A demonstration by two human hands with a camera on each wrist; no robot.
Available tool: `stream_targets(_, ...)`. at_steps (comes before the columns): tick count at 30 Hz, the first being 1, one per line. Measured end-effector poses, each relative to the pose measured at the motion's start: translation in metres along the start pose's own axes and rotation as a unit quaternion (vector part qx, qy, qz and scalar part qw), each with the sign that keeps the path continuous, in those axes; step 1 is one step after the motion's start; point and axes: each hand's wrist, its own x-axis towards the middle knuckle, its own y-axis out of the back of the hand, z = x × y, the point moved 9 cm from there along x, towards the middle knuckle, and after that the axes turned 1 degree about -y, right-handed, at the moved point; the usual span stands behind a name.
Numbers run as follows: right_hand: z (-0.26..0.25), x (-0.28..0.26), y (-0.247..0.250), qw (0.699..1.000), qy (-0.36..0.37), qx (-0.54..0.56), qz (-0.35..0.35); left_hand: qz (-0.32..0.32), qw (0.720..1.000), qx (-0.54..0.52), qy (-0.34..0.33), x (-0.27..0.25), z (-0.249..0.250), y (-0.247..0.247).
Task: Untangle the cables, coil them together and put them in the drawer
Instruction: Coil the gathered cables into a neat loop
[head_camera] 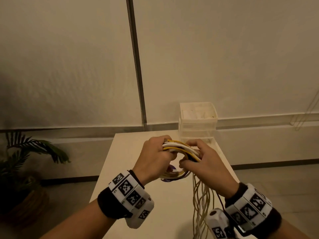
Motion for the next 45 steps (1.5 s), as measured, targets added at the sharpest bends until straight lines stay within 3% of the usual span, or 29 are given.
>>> stream_targets(3, 0.001, -0.006, -0.001, 0.997, -0.016, 0.064, 0.04, 0.065, 0.99, -0.122, 0.013, -0.008, 0.001, 0.005)
stream_targets(7, 0.003, -0.012, -0.014, 0.991, -0.04, 0.109, 0.059, 0.158, 0.95, -0.262, 0.069, -0.01, -0.01, 0.016)
stream_targets(11, -0.005, -0.013, -0.006, 0.973, -0.023, 0.168, 0.159, 0.199, 0.925, -0.313, 0.088, -0.022, -0.004, 0.005)
stream_targets(14, -0.011, -0.016, -0.009, 0.973, -0.015, 0.179, 0.148, 0.219, 0.922, -0.309, 0.077, -0.026, 0.001, 0.008)
stream_targets(18, -0.001, -0.018, -0.019, 0.953, -0.072, 0.259, 0.142, 0.24, 0.897, -0.356, 0.104, -0.027, -0.007, 0.005)
stream_targets(21, -0.002, -0.016, -0.014, 0.964, -0.064, 0.207, 0.152, 0.223, 0.901, -0.351, 0.125, -0.032, -0.013, -0.002)
stream_targets(24, -0.011, -0.006, 0.006, 0.988, -0.034, 0.078, 0.127, 0.123, 0.961, -0.228, 0.092, -0.029, -0.013, 0.005)
stream_targets(26, -0.019, 0.005, 0.013, 0.996, -0.017, -0.011, 0.086, 0.042, 0.986, -0.138, 0.083, -0.025, -0.012, 0.013)
stream_targets(28, -0.027, 0.009, 0.012, 0.995, 0.004, -0.082, 0.05, -0.012, 0.995, -0.061, 0.075, -0.02, -0.003, 0.023)
stream_targets(31, -0.042, 0.012, -0.002, 0.991, 0.04, -0.129, 0.01, -0.037, 0.999, 0.013, 0.036, -0.004, 0.02, 0.032)
stream_targets(35, -0.049, 0.014, -0.007, 0.992, 0.046, -0.119, 0.012, -0.02, 0.995, -0.079, 0.053, -0.002, 0.022, 0.025)
stream_targets(38, -0.04, 0.004, -0.008, 0.995, 0.032, -0.091, 0.025, -0.052, 0.987, -0.133, 0.079, -0.013, 0.011, 0.014)
stream_targets(42, -0.027, -0.013, -0.01, 0.999, -0.011, -0.033, 0.01, -0.103, 0.982, -0.148, 0.052, -0.018, 0.012, 0.004)
stream_targets(45, -0.035, -0.032, -0.011, 0.998, -0.036, 0.043, -0.026, -0.092, 0.981, -0.17, 0.01, -0.019, 0.029, 0.002)
